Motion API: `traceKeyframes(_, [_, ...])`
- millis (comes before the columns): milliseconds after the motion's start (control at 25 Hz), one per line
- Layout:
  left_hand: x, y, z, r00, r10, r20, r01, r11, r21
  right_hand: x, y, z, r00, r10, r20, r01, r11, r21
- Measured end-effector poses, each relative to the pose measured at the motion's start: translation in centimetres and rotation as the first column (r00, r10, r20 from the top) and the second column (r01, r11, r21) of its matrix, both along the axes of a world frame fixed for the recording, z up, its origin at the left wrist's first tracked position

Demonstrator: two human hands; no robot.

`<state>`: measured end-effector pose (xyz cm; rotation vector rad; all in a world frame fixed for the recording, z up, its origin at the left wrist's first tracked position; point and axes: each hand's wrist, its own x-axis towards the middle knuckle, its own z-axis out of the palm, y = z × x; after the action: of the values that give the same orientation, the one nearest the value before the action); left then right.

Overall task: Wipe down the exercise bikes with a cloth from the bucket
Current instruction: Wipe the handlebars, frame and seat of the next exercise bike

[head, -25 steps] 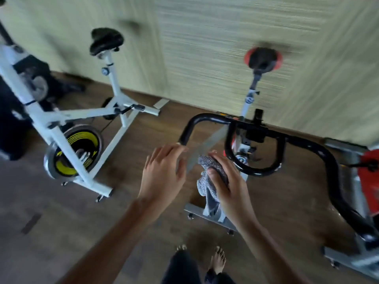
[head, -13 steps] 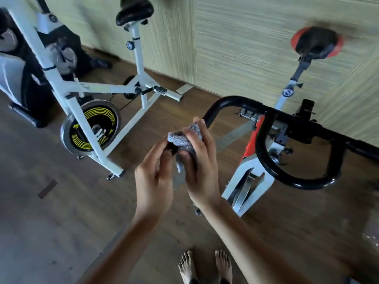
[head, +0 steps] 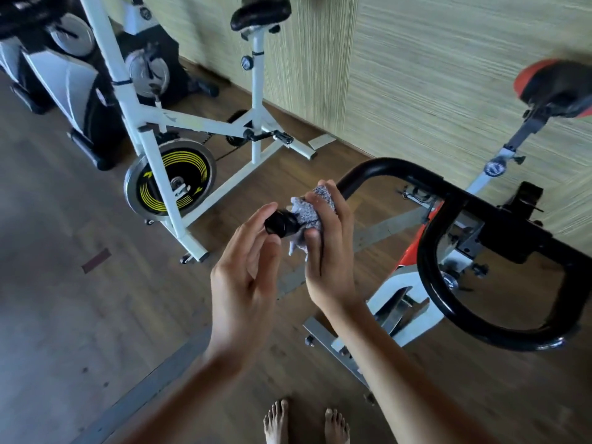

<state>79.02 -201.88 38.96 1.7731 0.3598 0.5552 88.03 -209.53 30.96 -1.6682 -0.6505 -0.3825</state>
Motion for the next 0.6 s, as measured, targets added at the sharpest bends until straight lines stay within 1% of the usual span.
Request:
traceKeyframes(160, [0.3,0.1,0.0,0.999,0.018,-0.044,-0.014,0.997,0.08,1.1,-0.4,-0.1,0.998,-0.013,-0.069,0.015,1.0,0.019])
traceKeyframes(280, [0.5,0.1,0.3,0.999,0.002,-0.054,0.006,0.988,0.157,1.8,-0.2,-0.7,0.98,-0.11,-0.167,0.118,0.992,0.043])
traceKeyframes(320, [0.7,0.1,0.3,0.999,0.005,-0.054,0.005,0.981,0.196,1.6,-0.1,-0.9,0.976,-0.115,-0.186,0.124,0.992,0.039])
traceKeyframes(440, [1.0,0.2,0.3,0.999,0.017,-0.04,-0.002,0.941,0.339,1.4,-0.5,-1.6,0.989,-0.043,-0.143,0.042,0.999,-0.005])
traceKeyframes(520, [1.3,0.3,0.1,0.999,0.02,-0.026,-0.006,0.893,0.45,3.2,-1.0,-2.1,0.993,-0.062,-0.098,0.058,0.997,-0.045])
traceKeyframes(600, [1.7,0.2,0.0,1.0,0.013,-0.019,-0.001,0.85,0.527,4.9,-1.3,-2.5,0.987,-0.109,-0.117,0.102,0.993,-0.063])
